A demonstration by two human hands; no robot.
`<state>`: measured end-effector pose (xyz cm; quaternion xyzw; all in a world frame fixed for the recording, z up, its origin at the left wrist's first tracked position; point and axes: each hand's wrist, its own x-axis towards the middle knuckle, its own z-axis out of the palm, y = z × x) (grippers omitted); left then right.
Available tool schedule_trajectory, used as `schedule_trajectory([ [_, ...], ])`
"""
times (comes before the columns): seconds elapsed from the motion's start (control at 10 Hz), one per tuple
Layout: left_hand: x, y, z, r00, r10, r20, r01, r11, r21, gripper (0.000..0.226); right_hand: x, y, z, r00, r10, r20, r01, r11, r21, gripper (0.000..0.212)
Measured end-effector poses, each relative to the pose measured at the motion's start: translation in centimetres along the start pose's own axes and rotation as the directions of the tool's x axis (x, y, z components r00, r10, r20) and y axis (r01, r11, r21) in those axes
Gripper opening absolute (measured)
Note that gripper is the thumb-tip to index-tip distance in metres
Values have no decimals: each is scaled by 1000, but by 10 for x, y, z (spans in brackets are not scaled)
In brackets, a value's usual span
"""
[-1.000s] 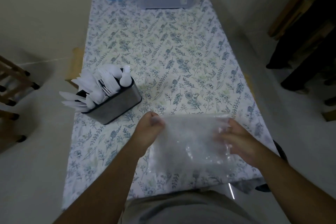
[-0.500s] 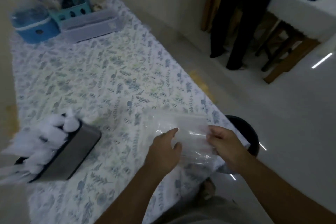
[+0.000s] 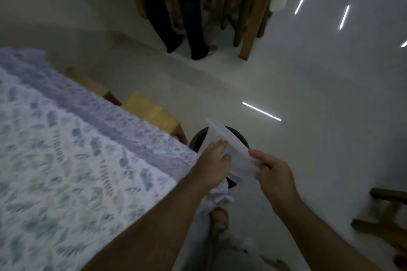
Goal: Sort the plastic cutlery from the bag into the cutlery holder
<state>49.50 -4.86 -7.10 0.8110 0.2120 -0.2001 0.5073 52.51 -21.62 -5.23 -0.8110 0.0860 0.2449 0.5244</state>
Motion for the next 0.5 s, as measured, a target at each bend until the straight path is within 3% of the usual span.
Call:
schedule_trajectory([
  [0.2,109,-66,31,967,-235,100,219,965,145,43,108,75,38,994,97,47,-86,978,-188,41],
  [0.3,152,-95,43,947,-296,128,258,934,248,47,159,104,70,977,140,159,-83,944,-318,44],
  [0.4,194,-130,49,900,-402,166,274,820,503,49,215,138,109,884,320,340,-54,793,-607,64],
  [0.5,204,-146,47,900,-410,148,215,713,668,46,233,154,118,863,387,325,-37,690,-723,64],
])
